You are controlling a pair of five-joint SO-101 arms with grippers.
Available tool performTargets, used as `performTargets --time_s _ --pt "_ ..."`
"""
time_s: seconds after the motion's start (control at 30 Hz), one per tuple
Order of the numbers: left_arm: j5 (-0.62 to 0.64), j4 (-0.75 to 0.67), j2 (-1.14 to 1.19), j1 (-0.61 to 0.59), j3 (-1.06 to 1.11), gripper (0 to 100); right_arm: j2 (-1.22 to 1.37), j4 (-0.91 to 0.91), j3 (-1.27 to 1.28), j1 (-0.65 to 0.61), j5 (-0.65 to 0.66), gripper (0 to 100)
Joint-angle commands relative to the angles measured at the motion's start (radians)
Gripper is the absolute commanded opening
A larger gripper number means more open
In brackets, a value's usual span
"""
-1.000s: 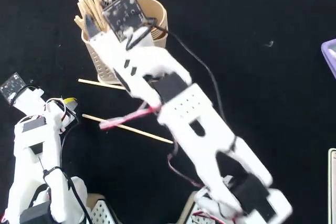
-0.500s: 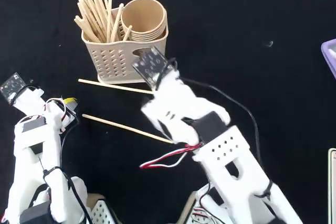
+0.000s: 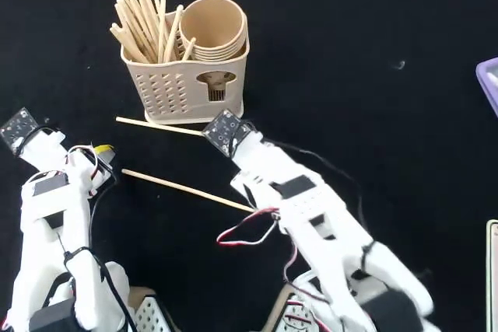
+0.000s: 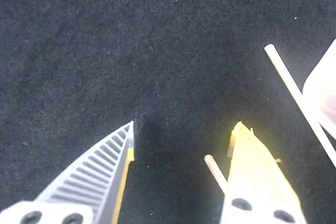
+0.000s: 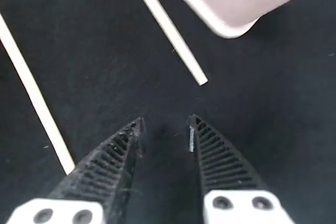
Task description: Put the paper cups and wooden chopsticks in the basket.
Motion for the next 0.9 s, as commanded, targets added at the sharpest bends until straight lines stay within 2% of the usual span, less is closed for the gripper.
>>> performTargets --time_s 0.0,0.23,0.37,0.53,0.6,0.87 --pt "0.003 -0.020 -0.015 0.005 -0.013 29 0.099 -0.104 -0.059 0.011 0.009 13.7" --pt "0.003 -0.020 -0.015 0.002 -0.012 29 0.234 -0.298 -0.059 0.011 0.009 13.7" --pt "0.006 -0.020 -0.017 0.001 -0.013 29 0.239 -0.304 -0.056 0.009 0.011 13.2" --pt "0.006 -0.017 -0.018 0.001 -0.041 29 0.206 -0.307 -0.025 0.014 0.015 0.8" --pt "0.006 -0.008 -0.015 0.002 -0.070 29 0.177 -0.305 -0.008 0.018 0.011 2.6" --pt "0.026 0.193 0.068 -0.024 -0.374 29 -0.065 -0.310 0.140 0.061 0.009 3.1"
